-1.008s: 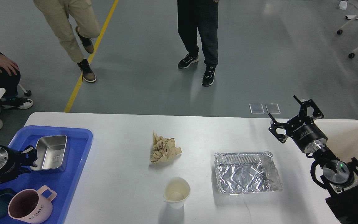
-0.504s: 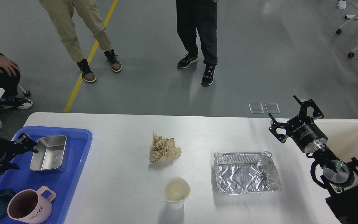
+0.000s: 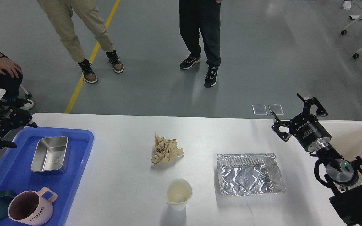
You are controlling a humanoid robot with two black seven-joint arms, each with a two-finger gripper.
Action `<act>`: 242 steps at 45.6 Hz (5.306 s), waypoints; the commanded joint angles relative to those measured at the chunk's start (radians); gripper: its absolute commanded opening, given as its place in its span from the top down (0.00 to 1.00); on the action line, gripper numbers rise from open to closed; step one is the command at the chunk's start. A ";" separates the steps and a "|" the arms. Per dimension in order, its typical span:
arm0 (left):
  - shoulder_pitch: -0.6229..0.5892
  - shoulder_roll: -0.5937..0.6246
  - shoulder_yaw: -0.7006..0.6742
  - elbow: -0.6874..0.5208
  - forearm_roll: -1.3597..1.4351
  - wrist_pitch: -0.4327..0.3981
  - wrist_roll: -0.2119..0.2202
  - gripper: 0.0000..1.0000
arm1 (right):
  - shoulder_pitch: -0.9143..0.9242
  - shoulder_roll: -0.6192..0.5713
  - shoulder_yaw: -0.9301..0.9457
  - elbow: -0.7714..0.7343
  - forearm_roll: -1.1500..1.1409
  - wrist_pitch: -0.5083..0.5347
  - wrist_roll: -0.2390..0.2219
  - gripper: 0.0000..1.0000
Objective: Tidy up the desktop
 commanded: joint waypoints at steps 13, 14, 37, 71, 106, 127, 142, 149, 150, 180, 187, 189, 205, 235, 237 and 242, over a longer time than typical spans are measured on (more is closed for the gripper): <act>-0.054 0.009 -0.035 0.004 -0.181 0.004 -0.006 0.03 | 0.000 -0.006 -0.002 0.004 0.000 0.001 0.000 0.00; -0.065 0.008 -0.045 0.011 -0.181 0.006 -0.006 0.03 | -0.002 -0.006 -0.002 0.004 0.000 0.002 0.000 0.00; -0.094 -0.281 -0.423 0.017 -0.343 0.246 -0.010 0.03 | -0.002 -0.005 -0.002 0.016 0.000 0.004 0.000 0.00; 0.263 -0.753 -0.810 0.027 -0.765 0.428 -0.013 0.03 | 0.000 -0.011 -0.002 0.029 0.000 0.007 0.000 0.00; 0.282 -0.818 -0.841 0.083 -0.764 0.420 -0.015 0.03 | 0.012 0.041 0.043 0.038 0.023 0.090 0.009 0.00; 0.251 -0.828 -0.783 0.173 -0.752 0.397 -0.490 0.03 | 0.002 0.068 0.092 0.036 0.049 0.111 0.002 0.00; 0.243 -0.829 -0.671 0.190 -0.750 0.406 -0.403 0.03 | -0.002 0.034 0.086 0.038 0.041 0.091 -0.001 0.00; 0.254 -0.818 -0.669 0.190 -0.749 0.408 -0.400 0.03 | -0.012 -0.038 0.035 0.044 -0.005 0.082 0.002 0.00; 0.256 -0.818 -0.668 0.190 -0.747 0.408 -0.400 0.03 | -0.014 -0.047 0.035 0.044 -0.012 0.084 0.002 0.00; 0.274 -0.787 -0.668 0.189 -0.750 0.405 -0.401 0.03 | -0.063 -0.251 0.018 0.101 -0.164 0.084 -0.049 0.00; 0.279 -0.770 -0.668 0.189 -0.750 0.391 -0.400 0.03 | -0.068 -0.431 -0.054 0.112 -0.173 0.160 -0.107 0.00; 0.282 -0.755 -0.668 0.189 -0.750 0.386 -0.400 0.03 | -0.068 -0.489 -0.086 0.121 -0.199 0.203 -0.104 0.00; 0.319 -0.706 -0.668 0.190 -0.750 0.322 -0.365 0.03 | -0.086 -0.917 -0.114 0.279 -0.391 0.446 -0.097 0.00; 0.363 -0.690 -0.631 0.190 -0.750 0.257 -0.354 0.03 | -0.120 -0.828 -0.072 0.220 -0.748 0.182 0.069 0.00; 0.363 -0.690 -0.629 0.190 -0.750 0.257 -0.354 0.03 | -0.121 -0.845 -0.072 0.222 -0.781 0.183 0.089 0.00; 0.365 -0.690 -0.629 0.190 -0.749 0.256 -0.352 0.03 | -0.156 -0.942 -0.084 0.263 -0.874 0.187 0.159 0.00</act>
